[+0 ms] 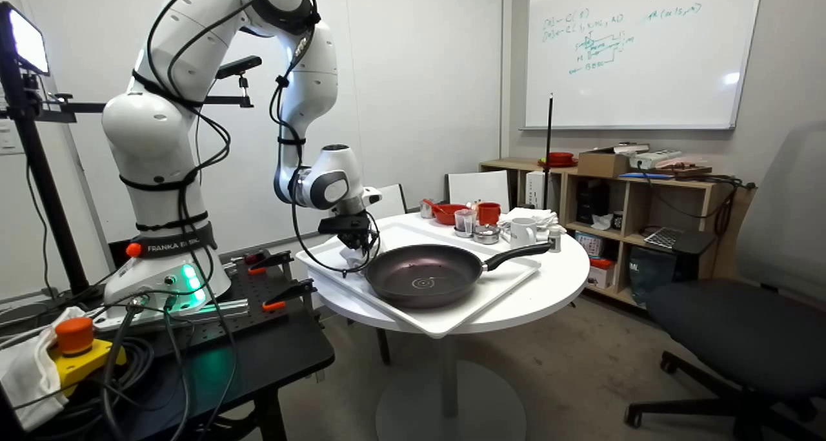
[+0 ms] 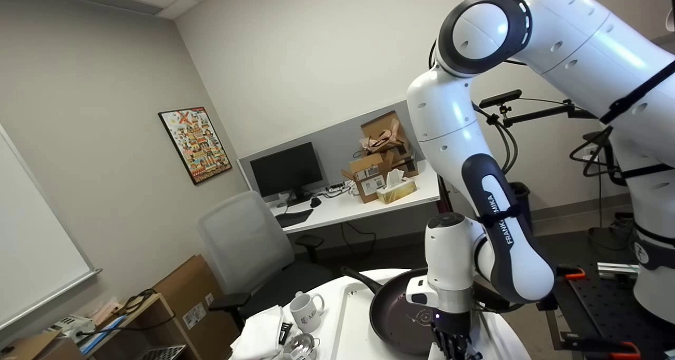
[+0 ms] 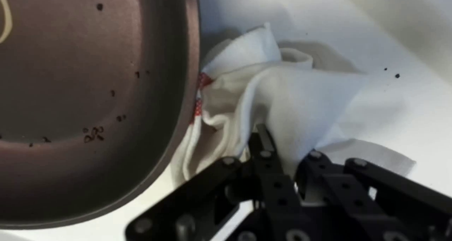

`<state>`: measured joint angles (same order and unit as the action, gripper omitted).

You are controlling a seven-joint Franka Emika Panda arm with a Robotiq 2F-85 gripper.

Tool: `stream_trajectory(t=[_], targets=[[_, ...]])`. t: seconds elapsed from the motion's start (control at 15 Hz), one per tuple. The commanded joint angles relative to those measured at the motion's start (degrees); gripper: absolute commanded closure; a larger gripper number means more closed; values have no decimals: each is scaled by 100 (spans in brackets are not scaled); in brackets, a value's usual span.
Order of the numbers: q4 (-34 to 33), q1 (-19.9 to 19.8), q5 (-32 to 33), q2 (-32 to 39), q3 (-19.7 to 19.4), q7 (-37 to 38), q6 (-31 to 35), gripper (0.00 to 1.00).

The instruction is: Wipe the pan with the white towel

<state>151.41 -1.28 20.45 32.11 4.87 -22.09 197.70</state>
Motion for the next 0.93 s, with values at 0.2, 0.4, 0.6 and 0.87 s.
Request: stream_trajectory(t=[0.2, 0.4, 0.6, 0.87], targets=[[-157, 316, -178, 151, -259, 148, -53, 61], [-95, 424, -206, 95, -360, 130, -16, 50], [26, 479, -197, -27, -397, 132, 39, 29], [261, 495, -141, -384, -313, 155, -2, 1]])
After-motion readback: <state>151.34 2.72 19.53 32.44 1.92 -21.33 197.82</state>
